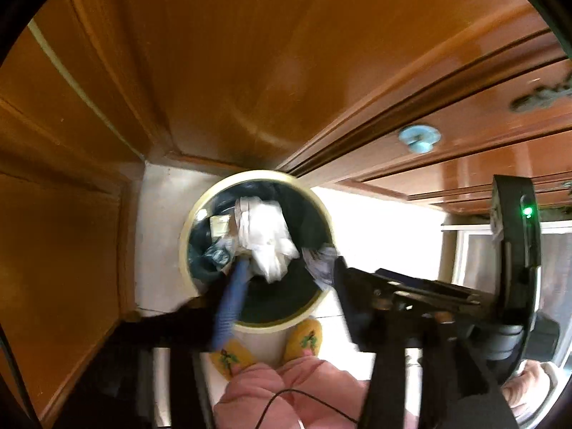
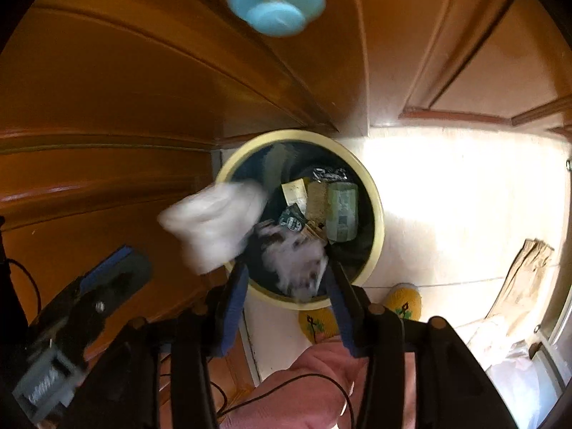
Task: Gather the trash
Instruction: 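Open both tools to drop the tissues and wrapper into the bin, then move both tools back up toward the milk box and plastic bag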
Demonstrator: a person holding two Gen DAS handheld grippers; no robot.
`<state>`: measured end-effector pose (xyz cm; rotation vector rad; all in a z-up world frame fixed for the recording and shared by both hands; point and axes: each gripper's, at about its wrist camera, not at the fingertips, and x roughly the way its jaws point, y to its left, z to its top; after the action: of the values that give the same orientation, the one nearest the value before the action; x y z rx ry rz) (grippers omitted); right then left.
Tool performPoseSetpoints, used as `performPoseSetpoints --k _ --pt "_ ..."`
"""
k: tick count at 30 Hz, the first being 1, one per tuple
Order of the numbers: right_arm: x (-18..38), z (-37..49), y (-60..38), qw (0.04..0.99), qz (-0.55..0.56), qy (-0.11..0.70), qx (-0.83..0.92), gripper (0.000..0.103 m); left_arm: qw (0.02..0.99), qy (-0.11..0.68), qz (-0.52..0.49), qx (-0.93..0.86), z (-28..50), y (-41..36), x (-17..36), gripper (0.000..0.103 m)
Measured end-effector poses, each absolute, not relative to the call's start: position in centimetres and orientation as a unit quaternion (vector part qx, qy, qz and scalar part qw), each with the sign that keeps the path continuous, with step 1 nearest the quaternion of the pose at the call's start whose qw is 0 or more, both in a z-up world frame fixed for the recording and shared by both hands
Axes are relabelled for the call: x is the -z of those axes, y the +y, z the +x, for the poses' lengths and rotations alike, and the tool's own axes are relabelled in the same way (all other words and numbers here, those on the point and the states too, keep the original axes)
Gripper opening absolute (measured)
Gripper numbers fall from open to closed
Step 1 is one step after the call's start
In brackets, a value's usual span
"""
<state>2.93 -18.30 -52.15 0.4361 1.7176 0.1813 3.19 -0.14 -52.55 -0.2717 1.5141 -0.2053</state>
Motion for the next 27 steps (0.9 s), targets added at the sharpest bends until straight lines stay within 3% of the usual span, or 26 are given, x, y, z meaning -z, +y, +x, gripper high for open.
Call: performPoseSetpoints --k 3,9,27 --pt "52.7 2.8 -18.8 0.626 0.200 0.751 -0.067 0.052 0.707 0.693 -0.118 0.080 3.0 0.0 53.9 0.080" --pt "51.8 2.1 -18.8 0.631 0.204 0.746 -0.063 0.057 0.711 0.694 -0.094 0.067 2.5 0.1 54.3 0.086" --pt "46.6 1.7 -18.5 0.660 0.181 0.726 -0.070 0.057 0.725 0.681 -0.083 0.058 1.6 0.7 47.2 0.088"
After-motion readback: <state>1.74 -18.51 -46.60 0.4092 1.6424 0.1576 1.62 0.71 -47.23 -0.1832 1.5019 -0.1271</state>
